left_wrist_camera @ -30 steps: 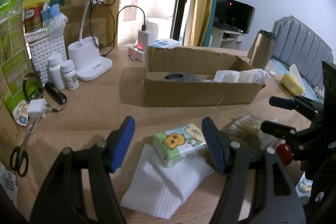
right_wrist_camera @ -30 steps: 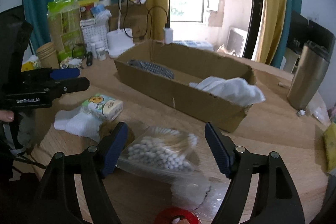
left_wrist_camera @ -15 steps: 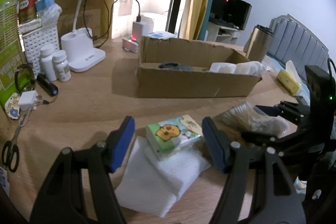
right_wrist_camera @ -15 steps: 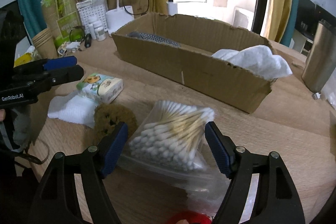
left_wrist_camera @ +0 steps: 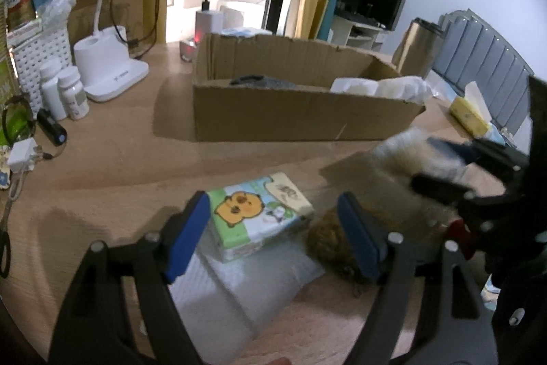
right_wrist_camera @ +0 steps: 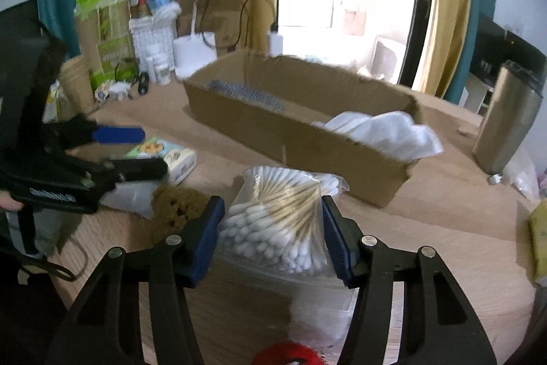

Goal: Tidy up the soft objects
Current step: 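Grasp the green tissue pack with the left gripper while the right gripper lifts the swab bag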

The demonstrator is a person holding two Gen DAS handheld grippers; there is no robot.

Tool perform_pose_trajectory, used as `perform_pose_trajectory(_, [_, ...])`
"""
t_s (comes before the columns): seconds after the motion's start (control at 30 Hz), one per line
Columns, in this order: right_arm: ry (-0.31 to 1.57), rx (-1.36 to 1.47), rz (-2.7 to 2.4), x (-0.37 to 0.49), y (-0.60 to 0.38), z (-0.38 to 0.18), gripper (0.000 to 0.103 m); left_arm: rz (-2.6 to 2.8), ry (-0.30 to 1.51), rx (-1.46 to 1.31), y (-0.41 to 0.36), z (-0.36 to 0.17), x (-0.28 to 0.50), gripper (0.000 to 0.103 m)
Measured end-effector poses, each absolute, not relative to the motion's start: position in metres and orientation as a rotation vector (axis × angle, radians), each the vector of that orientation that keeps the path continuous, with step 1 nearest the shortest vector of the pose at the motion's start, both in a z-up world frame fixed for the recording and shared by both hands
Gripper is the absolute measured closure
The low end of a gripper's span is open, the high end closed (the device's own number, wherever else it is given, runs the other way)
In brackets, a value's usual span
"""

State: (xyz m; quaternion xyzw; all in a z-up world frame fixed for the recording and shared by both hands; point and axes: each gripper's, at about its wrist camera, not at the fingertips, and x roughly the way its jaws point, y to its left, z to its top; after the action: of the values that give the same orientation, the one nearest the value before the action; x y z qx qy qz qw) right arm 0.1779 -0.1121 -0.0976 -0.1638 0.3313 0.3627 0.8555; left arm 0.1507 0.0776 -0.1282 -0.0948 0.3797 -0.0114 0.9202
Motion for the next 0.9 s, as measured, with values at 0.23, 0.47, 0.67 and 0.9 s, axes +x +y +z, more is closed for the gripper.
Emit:
perform_pose_trajectory(0.23, [0.647,-0.294,0.740,0.181,-0.133,-0.082,0.043,0.014,0.807,-0.164,0.071,-0.130,0.162,0.025])
perform_pose_trajectory(0.47, [0.647,-0.260,0.728,0.185,-0.145,-0.084,0.043,0.058,0.832,-0.121,0.066,-0.133,0.168,0.025])
perform_pose_trajectory(0.67, [0.646,-0.241,0.729,0.186,-0.151,-0.085,0.043,0.054,0.838,-0.111,0.065,-0.135,0.169,0.025])
perform_pose_trajectory(0.9, [0.645,-0.233,0.730,0.187,-0.154,-0.085,0.043,0.055,0.871,-0.120,0.066,-0.144,0.175,0.025])
